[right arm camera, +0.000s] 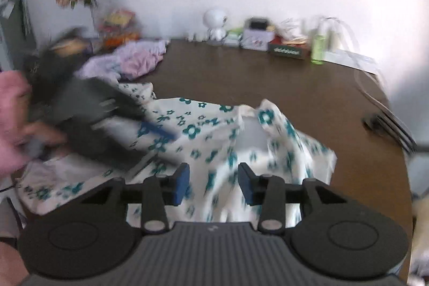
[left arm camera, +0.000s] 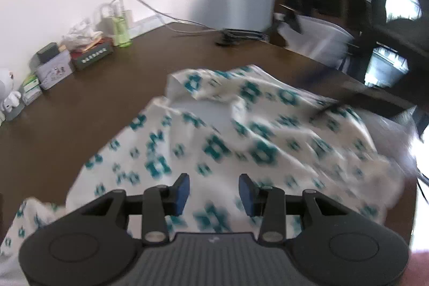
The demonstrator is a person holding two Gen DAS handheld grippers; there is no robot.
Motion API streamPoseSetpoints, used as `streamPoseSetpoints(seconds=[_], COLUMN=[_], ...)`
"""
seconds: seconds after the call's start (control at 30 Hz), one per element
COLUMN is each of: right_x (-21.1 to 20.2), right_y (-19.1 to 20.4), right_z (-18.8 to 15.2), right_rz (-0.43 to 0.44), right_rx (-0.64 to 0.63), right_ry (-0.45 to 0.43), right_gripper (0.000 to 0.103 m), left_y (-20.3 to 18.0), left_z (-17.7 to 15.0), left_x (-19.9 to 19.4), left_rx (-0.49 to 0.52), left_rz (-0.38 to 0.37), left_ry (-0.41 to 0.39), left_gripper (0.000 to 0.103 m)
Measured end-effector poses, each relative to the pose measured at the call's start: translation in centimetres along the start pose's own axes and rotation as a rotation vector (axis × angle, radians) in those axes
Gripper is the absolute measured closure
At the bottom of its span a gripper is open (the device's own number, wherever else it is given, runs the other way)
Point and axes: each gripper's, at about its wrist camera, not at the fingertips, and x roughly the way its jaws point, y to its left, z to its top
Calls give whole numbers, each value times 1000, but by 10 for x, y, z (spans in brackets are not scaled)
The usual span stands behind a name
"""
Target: Fold clothes
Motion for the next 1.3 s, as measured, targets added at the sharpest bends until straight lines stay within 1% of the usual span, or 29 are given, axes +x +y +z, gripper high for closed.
streamPoseSetpoints(seconds=[0.07,0.13,0.27,0.3,0.33,0.37,0.4,0.43,0.47,0.5,0.57,0.63,0.7,0.73,0.77,0.8,0.83,0.9,0.93,0.97,1.0,1.03,1.17,1.23,1.3], right_x=[38,73,118,119,120,121,120,120,120,121,126,127,120,116,111,110,109,116,119,122,124,126,130,128,118], right_y=[0,-1,-10,-13,-16,-19,-19,-17,-15,-13,-12,-15,-23,-26,-28,-28,-27,-20,-17,-13,-13,-14,-14,-15,-22], right_z=[23,35,37,38,39,40,39,38,40,41,43,43,44,44,45,44,43,40,40,39,42,44,50,53,54], right_rz=[-11,-27,12,32,52,72,81,68,37,5,-124,-142,-66,-25,16,38,59,38,28,19,27,35,-19,-65,-59], right_rx=[-75,-134,-159,-144,-129,-114,-115,-129,-144,-160,-193,-180,-114,-79,-46,-40,-35,-63,-77,-89,-72,-56,-84,-80,-32], right_ry=[80,178,296,292,288,284,281,273,264,255,238,233,228,220,212,210,208,230,219,209,206,203,185,162,135], right_gripper=[64,63,65,69,82,101,103,103,103,103,103,103,101,93,74,54,53,63,68,86,101,101,101,99,92], left_y=[-12,-23,-33,-35,-37,-39,-41,-43,-44,-44,-42,-42,-42,-42,-42,-42,-42,-43,-44,-44,-45,-45,-46,-47,-47], left_z=[-15,-31,-62,-68,-73,-79,-84,-88,-92,-95,-99,-103,-105,-106,-107,-107,-108,-107,-108,-109,-109,-111,-115,-116,-118], left_x=[-16,-32,-54,-56,-57,-58,-56,-54,-53,-54,-57,-60,-62,-61,-61,-62,-62,-63,-63,-64,-65,-65,-69,-71,-74], left_rx=[26,43,66,70,73,76,83,90,90,79,61,51,43,40,38,37,36,34,31,28,25,21,8,9,9], left_rz=[-21,-33,-61,-69,-76,-84,-85,-86,-88,-93,-99,-96,-94,-93,-93,-92,-91,-87,-84,-82,-80,-79,-69,-68,-68], left_ry=[4,6,11,19,27,35,47,59,61,48,39,29,22,20,18,16,15,14,14,12,11,8,4,6,10], left_gripper=[64,64,64,64,64,64,64,64,64,64,64,63,63,62,62,61,61,61,61,61,61,61,60,60,60])
